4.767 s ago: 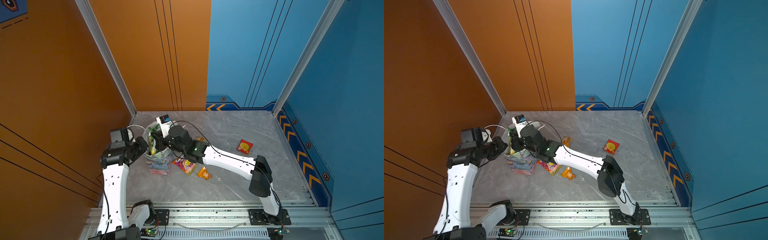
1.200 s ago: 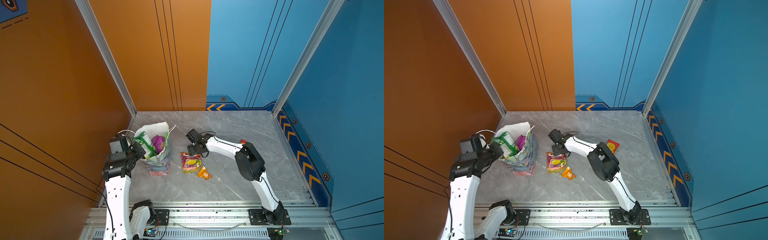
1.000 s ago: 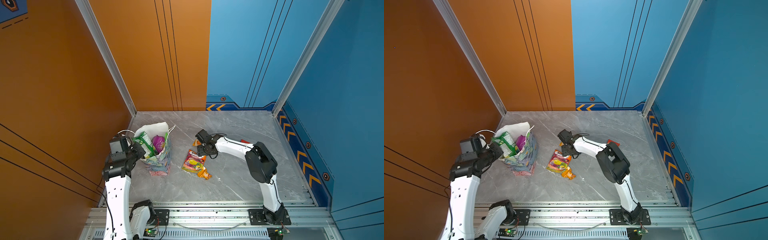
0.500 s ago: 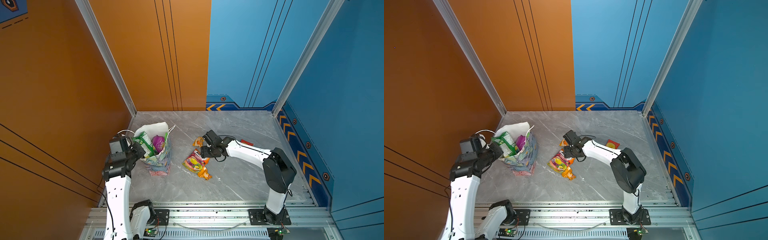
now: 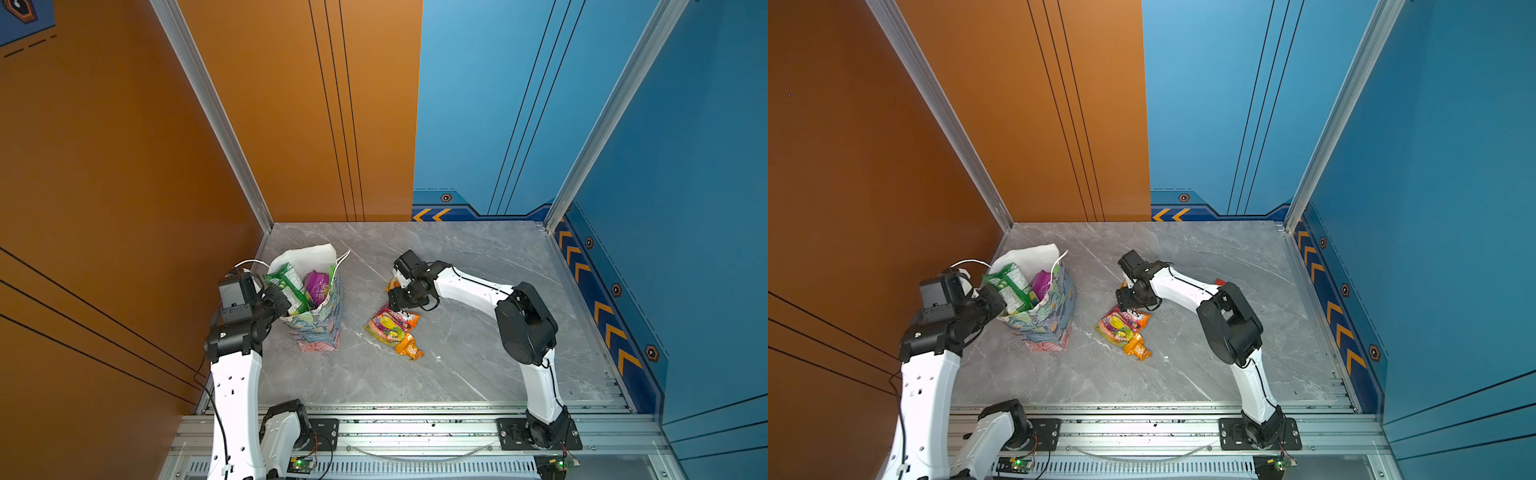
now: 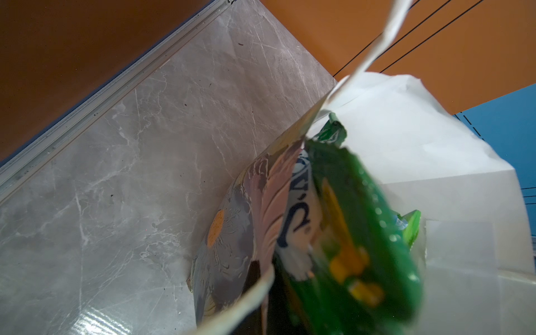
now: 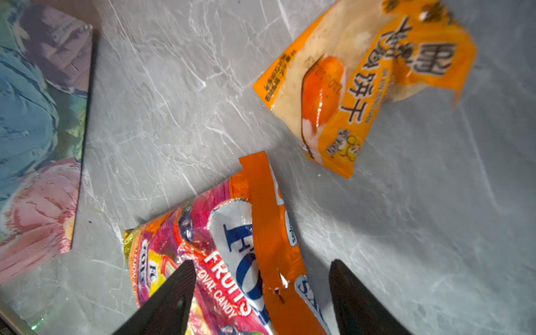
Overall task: Place the snacks into the paper bag
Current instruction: Move the snack to the center of the table, then shake the paper bag at the top-left of the table, then pick up the snack at the center of the table.
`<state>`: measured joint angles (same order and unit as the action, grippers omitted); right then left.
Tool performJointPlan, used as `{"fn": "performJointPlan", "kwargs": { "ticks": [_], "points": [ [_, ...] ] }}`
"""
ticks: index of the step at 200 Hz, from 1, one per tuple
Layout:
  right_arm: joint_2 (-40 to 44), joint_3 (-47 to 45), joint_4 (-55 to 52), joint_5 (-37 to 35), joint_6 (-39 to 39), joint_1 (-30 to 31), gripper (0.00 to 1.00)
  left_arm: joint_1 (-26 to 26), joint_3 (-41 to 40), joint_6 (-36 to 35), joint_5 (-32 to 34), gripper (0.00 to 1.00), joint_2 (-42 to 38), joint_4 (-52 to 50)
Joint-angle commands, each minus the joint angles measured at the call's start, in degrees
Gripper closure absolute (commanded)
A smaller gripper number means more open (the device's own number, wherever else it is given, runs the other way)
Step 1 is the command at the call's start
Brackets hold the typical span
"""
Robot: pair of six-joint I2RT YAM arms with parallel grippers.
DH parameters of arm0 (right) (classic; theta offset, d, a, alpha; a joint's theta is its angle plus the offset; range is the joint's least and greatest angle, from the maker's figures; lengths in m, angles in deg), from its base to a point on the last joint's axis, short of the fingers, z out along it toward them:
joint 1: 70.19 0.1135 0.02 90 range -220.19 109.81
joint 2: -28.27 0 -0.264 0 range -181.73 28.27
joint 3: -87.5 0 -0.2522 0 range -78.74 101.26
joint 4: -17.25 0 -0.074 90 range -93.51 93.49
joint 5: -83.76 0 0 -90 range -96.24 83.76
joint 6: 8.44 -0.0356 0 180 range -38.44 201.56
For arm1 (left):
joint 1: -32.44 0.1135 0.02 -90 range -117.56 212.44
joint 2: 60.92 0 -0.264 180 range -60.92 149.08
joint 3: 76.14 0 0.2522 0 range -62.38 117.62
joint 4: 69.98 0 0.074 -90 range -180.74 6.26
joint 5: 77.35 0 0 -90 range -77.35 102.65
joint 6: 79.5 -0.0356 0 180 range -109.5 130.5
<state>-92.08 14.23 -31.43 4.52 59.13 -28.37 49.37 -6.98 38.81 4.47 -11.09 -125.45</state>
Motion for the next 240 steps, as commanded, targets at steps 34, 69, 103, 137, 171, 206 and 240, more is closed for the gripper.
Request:
{"fn": "performJointPlan", "kwargs": {
  "ticks": [34, 69, 103, 137, 171, 206, 240],
  "points": [
    [-4.3, 1.6, -7.2, 0.0, 1.6, -0.8, 0.43, 0.8, -1.3, -1.0, -0.6, 1.00, 0.4, 1.5],
    [-3.0, -1.8, -6.4, 0.6, -0.2, -1.3, 0.63, 0.9, -1.3, -1.0, -0.6, 1.00, 0.4, 1.6],
    [0.7, -7.9, -2.1, 2.7, -3.1, -3.7, 0.80, 1.0, -1.4, -0.9, -0.7, 1.00, 0.2, 1.6],
    [5.6, -13.2, 2.5, 3.4, -6.6, -4.9, 0.95, 1.0, -1.6, -0.9, -1.2, 1.00, 0.4, 1.9],
    [10.5, -18.3, 8.2, 5.3, -11.4, -6.2, 1.00, 1.1, -1.6, -0.9, -1.5, 1.00, 0.2, 2.2],
    [15.1, -22.5, 12.8, 5.2, -15.6, -7.2, 1.00, 0.5, -1.7, 0.7, -3.2, 1.00, 1.0, 3.3],
    [19.4, -26.0, 15.7, 5.1, -18.1, -8.4, 1.00, -3.9, 1.0, 5.2, -2.9, 1.00, 2.7, 3.3]
  ]
}}
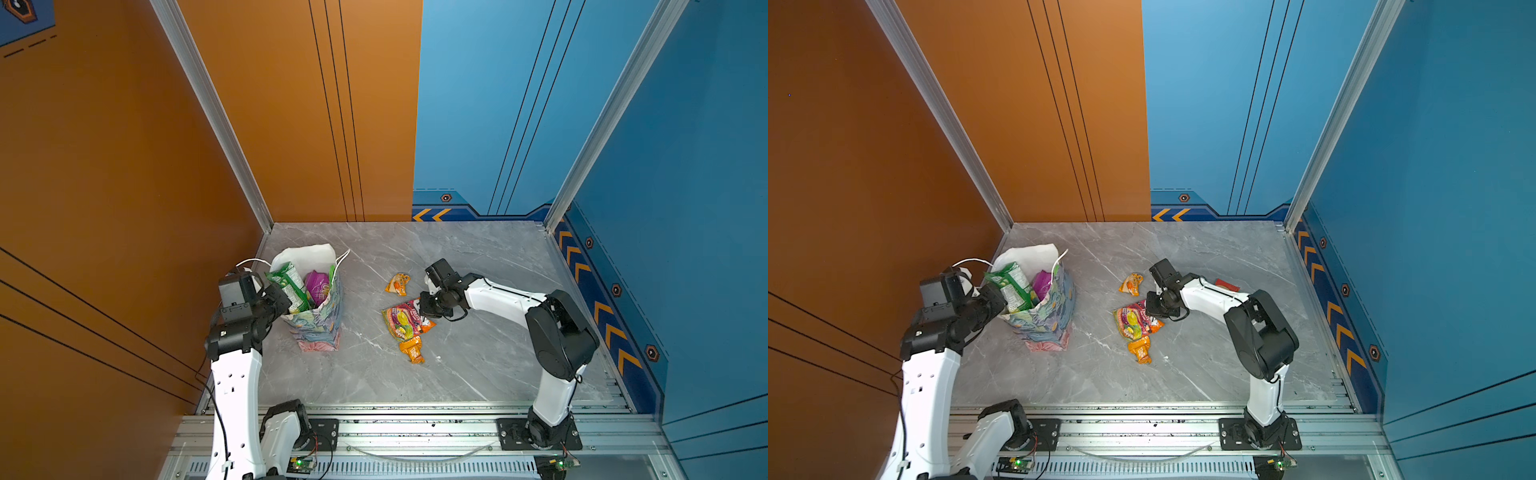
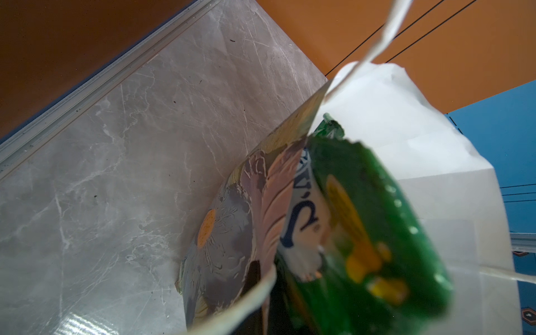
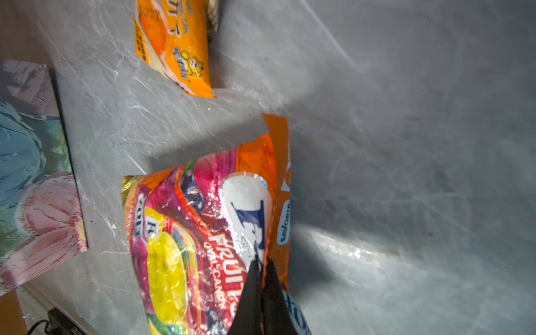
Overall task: Place the snacks into the paper bag
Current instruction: Pick up the snack at the center of the table, then rotate the paper bag at the top-left of the table, then place the snack in the paper bag.
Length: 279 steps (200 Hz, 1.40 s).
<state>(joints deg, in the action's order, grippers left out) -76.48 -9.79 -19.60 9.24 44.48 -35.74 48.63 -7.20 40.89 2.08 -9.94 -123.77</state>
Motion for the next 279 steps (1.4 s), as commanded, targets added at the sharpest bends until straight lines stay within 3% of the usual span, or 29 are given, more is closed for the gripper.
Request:
{"fn": "performJointPlan", "kwargs": {
  "ticks": [1, 58, 121, 165, 189, 233, 279],
  "points": [
    [3.9, -2.1, 4.0, 0.3, -3.5, -1.1, 1.00, -3.3, 1.3, 3.3, -0.5, 1.00, 1.6, 1.6],
    [9.4, -4.8, 4.5, -0.1, -4.2, -2.6, 1.00, -17.1, 9.8, 15.7, 4.7, 1.00, 6.5, 3.8],
    [16.6, -7.1, 3.2, -2.7, -4.8, -4.7, 1.00, -25.2, 17.6, 24.5, 6.0, 1.00, 12.1, 11.8],
    [22.7, -7.3, 1.2, -5.8, -5.4, -5.8, 1.00, -25.2, 13.8, 25.6, 6.0, 1.00, 10.1, 16.8],
    [25.2, -6.5, 0.0, -6.6, -5.4, -5.9, 1.00, -22.4, 9.7, 24.0, 4.0, 1.00, 8.9, 16.0],
    [29.3, -1.6, -4.0, -9.7, -4.4, -4.1, 1.00, -18.1, 7.1, 14.9, -0.8, 1.00, 8.3, 9.4],
    [29.7, 7.1, -6.7, -14.1, -3.9, -1.1, 1.00, -17.0, 7.5, 9.2, -1.1, 1.00, 7.1, 5.6]
  ]
}}
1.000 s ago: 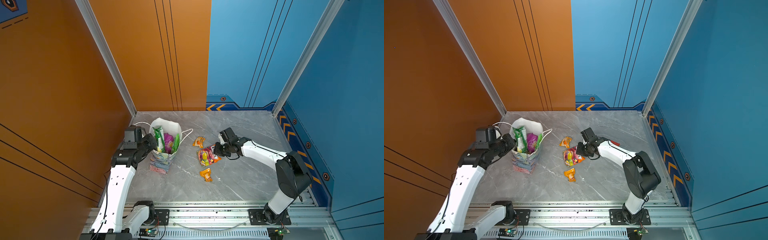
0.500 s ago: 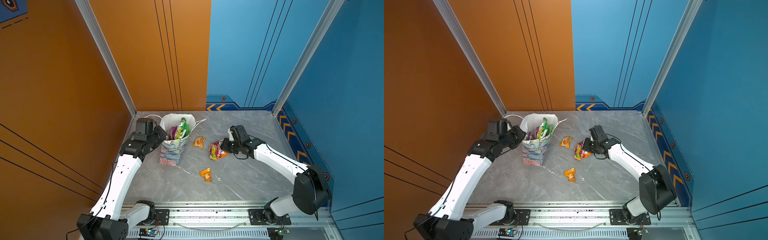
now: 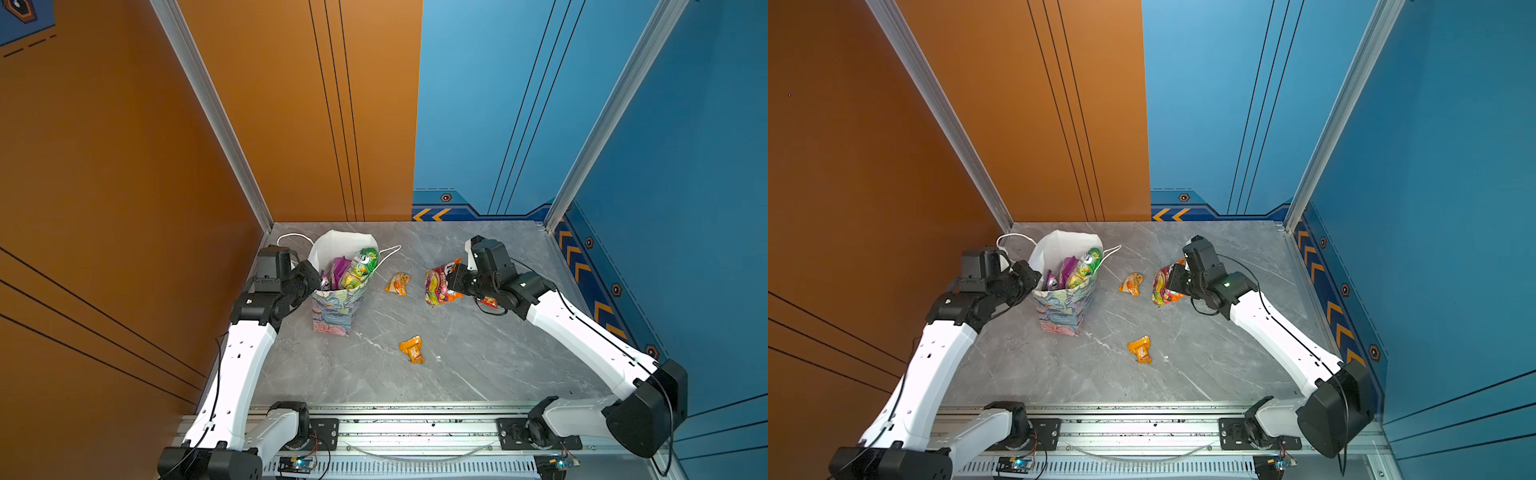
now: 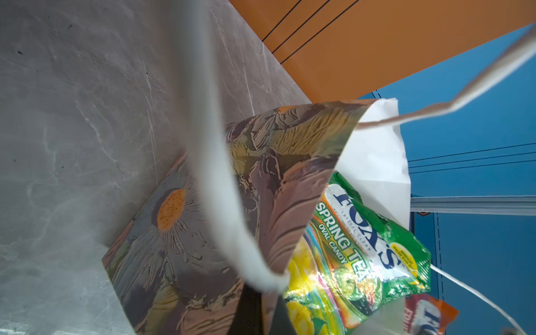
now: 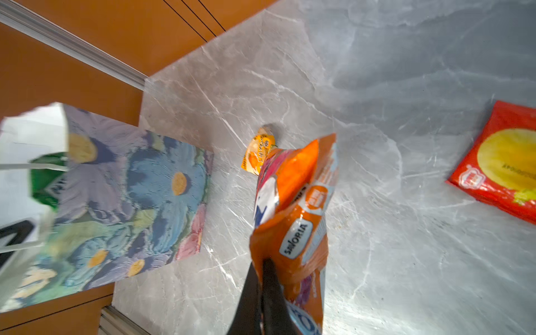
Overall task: Place the snacks into the paper bag
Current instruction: Place the snack in the paper bag.
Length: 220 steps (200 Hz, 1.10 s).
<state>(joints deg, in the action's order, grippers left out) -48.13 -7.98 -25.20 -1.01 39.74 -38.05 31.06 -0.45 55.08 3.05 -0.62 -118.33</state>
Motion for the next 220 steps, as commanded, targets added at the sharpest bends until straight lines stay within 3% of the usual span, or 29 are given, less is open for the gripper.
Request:
{"fn": "performJointPlan", "kwargs": {
  "ticks": [1, 87, 144, 220],
  "points": [
    [1.3, 5.5, -1.1, -3.9, 0.9, 1.3, 1.00, 0.6, 0.7, -5.1, -2.0, 1.00, -2.2, 0.2],
    [-3.1, 23.3, -3.5, -11.9, 3.7, 7.6, 1.00, -0.5, 2.4, -11.3, 1.3, 1.00, -3.0, -0.8],
    [-9.2, 37.7, -5.8, -16.0, 6.9, 15.1, 1.00, -2.0, 2.2, -16.0, 4.4, 1.00, -4.9, -0.7],
    [-20.5, 53.5, -9.2, -17.0, 8.1, 21.9, 1.00, -2.0, -1.1, -15.3, 4.2, 1.00, -8.2, 1.9]
  ]
}}
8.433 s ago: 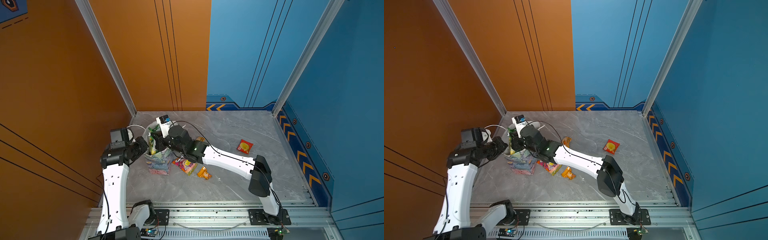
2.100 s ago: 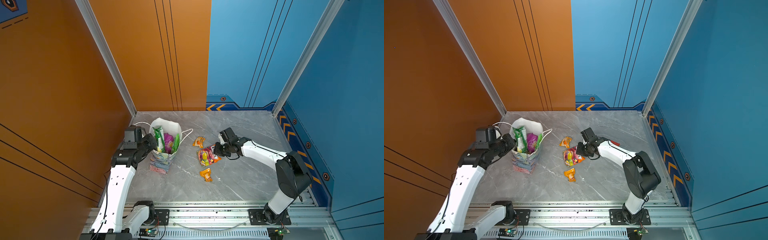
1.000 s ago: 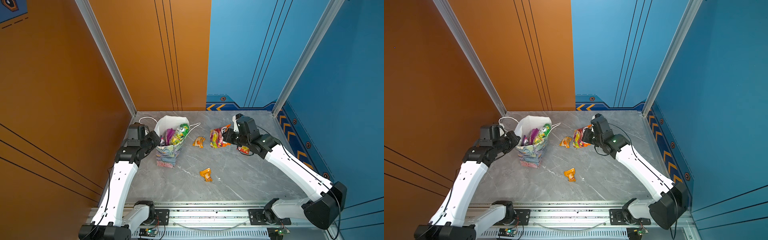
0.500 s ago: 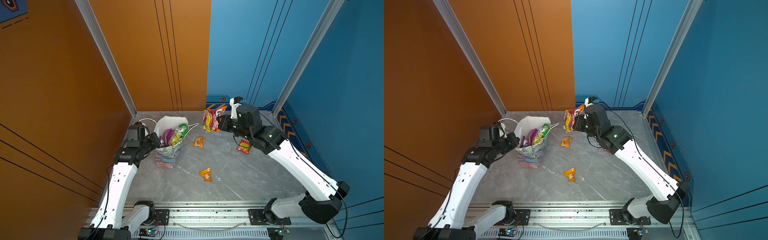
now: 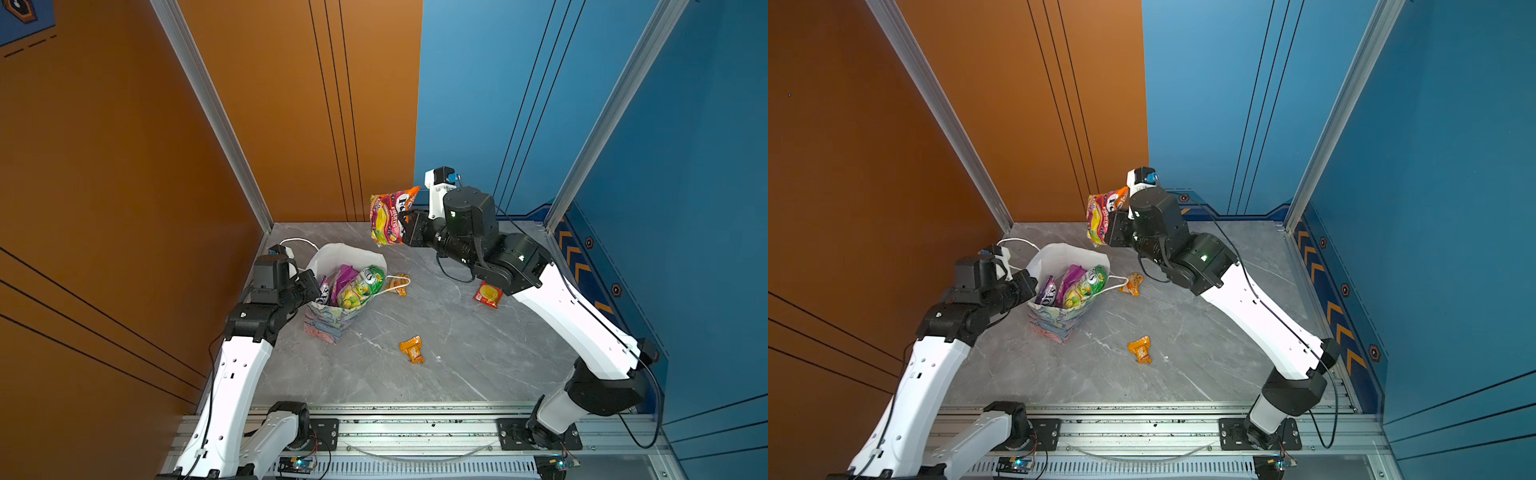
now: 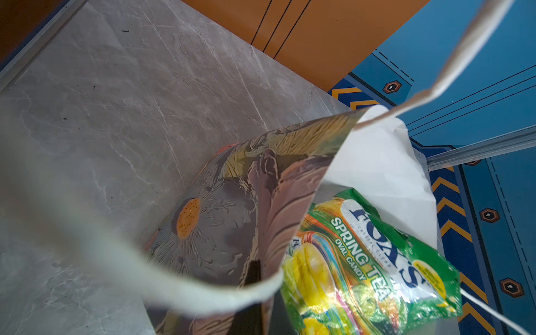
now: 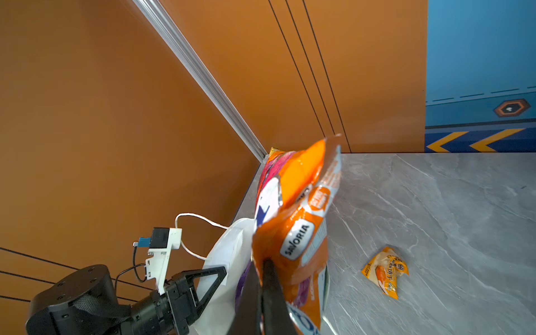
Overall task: Place the snacks into the paper bag
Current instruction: Place the snack in the paper bag.
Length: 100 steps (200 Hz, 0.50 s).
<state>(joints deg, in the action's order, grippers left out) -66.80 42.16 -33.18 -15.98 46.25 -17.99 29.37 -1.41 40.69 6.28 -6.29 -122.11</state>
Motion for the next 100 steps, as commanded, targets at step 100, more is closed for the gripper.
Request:
{"fn": "performJointPlan", "kwargs": {
  "ticks": [100],
  "points": [
    [-6.1, 0.5, -3.2, -1.4, -3.1, 7.8, 1.00, 0.7, -0.7, -0.4, -0.1, 1.00, -2.0, 5.7]
  ]
}}
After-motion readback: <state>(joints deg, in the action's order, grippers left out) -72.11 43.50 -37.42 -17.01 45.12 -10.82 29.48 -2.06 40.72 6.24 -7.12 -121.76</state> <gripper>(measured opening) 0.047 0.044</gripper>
